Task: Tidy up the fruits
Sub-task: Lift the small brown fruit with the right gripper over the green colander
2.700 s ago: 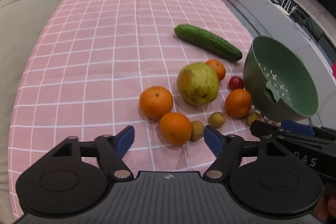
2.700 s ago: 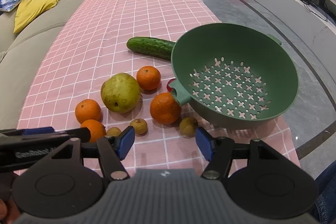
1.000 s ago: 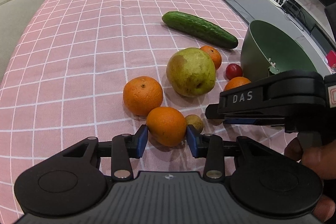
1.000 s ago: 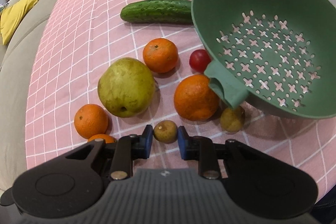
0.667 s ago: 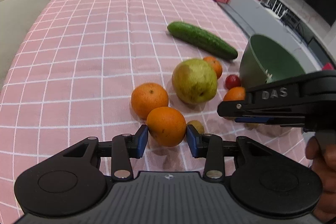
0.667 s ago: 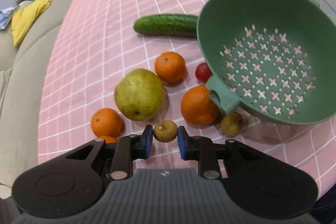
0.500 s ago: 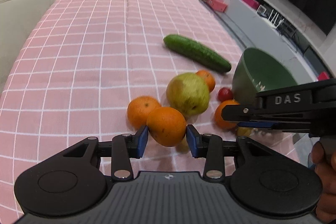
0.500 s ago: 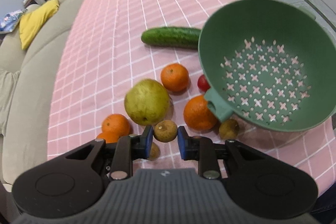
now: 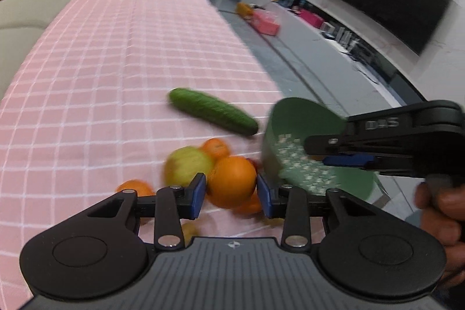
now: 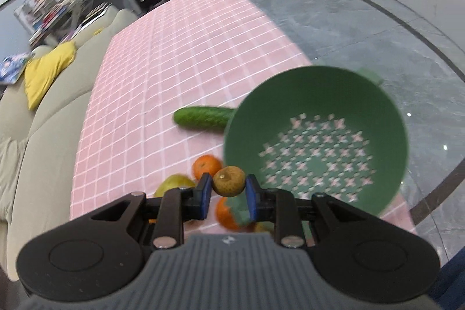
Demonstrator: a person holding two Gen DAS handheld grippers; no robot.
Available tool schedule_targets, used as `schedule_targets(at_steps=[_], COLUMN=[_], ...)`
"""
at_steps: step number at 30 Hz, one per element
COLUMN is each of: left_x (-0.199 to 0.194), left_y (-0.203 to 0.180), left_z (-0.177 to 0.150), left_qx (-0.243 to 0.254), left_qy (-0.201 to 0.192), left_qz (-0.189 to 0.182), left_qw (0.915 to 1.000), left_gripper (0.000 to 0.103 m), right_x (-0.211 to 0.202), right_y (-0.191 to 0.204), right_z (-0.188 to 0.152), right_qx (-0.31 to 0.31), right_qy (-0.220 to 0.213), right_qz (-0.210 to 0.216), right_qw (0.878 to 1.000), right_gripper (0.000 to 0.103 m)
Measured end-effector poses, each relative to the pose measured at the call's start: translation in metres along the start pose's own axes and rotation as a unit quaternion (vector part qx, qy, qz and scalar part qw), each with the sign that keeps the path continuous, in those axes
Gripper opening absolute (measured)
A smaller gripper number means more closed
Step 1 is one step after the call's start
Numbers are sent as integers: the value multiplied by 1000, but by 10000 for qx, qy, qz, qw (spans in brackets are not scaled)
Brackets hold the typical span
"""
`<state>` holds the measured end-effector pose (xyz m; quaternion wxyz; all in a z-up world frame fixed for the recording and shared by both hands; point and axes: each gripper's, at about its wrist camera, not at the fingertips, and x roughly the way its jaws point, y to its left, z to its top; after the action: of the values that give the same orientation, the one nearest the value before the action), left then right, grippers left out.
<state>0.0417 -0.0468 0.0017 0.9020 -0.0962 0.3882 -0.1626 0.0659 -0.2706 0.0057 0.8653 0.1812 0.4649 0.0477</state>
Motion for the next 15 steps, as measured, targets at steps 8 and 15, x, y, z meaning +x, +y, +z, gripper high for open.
schedule_targets(at_steps=[8, 15], left_x=[17, 22], left_y=[-41, -34], left_z=[12, 4], left_qx=[427, 350], left_qy=[59, 186], left_qz=[-207, -174], left_qw=[9989, 9991], left_gripper=[28, 28], right_x=[-3, 0], right_y=[-18, -28], right_z=[3, 3], right_qx=[121, 135], right_qy=[-17, 62], right_qz=[-233, -402], right_qw=[9997, 9991], right_gripper=[21, 21])
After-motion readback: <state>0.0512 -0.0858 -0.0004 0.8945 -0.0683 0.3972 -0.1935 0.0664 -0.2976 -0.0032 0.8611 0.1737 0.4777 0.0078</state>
